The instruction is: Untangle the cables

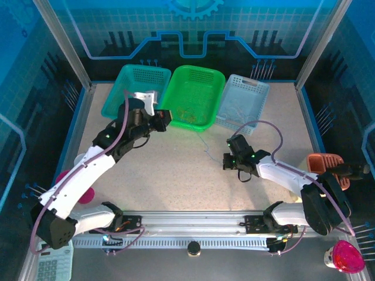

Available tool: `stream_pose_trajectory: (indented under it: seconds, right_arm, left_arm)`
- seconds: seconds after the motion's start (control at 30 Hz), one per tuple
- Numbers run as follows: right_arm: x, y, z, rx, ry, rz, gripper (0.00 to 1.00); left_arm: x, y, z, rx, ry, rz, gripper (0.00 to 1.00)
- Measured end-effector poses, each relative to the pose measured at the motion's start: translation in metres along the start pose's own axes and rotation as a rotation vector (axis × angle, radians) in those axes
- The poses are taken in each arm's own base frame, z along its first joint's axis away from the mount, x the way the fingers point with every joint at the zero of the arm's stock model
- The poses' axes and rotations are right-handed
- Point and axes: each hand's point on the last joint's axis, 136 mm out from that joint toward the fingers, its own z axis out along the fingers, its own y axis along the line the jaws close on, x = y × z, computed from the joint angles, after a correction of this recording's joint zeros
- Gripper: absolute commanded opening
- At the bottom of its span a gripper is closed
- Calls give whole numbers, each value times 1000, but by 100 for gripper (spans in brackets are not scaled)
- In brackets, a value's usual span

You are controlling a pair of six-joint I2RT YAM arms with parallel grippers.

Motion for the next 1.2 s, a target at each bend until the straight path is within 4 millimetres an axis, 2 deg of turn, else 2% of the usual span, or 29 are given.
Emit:
stream_pose_trajectory:
  seconds: [0.17, 0.37, 0.53, 0.6, 0.67, 0.8, 0.9, 1.0, 1.2]
  right_arm:
    - [6, 2, 4, -16, 21, 5, 0]
    - [-5, 25, -1, -121, -1, 6, 0]
    - [-28, 55, -24, -231, -50, -10, 50]
    - [-40, 65, -37, -267, -85, -14, 64]
    - [-50, 71, -50, -292, -120, -16, 73]
    - [-63, 76, -73, -326, -171, -17, 80]
    - [-63, 75, -84, -331, -184, -16, 81]
    - [-61, 70, -91, -323, -189, -12, 85]
    - [-60, 53, -103, -300, -220, 14, 86]
  left_arm:
    - [-34, -4, -16, 4, -80, 1, 0]
    - [-69, -25, -29, 38, -149, 52, 0]
    - [-92, -29, -27, 34, -184, 85, 0]
    - [-101, -29, -27, 29, -201, 99, 0]
    - [-113, -28, -28, 21, -222, 109, 0]
    - [-141, -22, -32, -6, -277, 132, 0]
    - [-165, -16, -34, -36, -323, 155, 0]
    - [-189, -6, -36, -70, -366, 169, 0]
    - [-230, 19, -35, -144, -437, 181, 0]
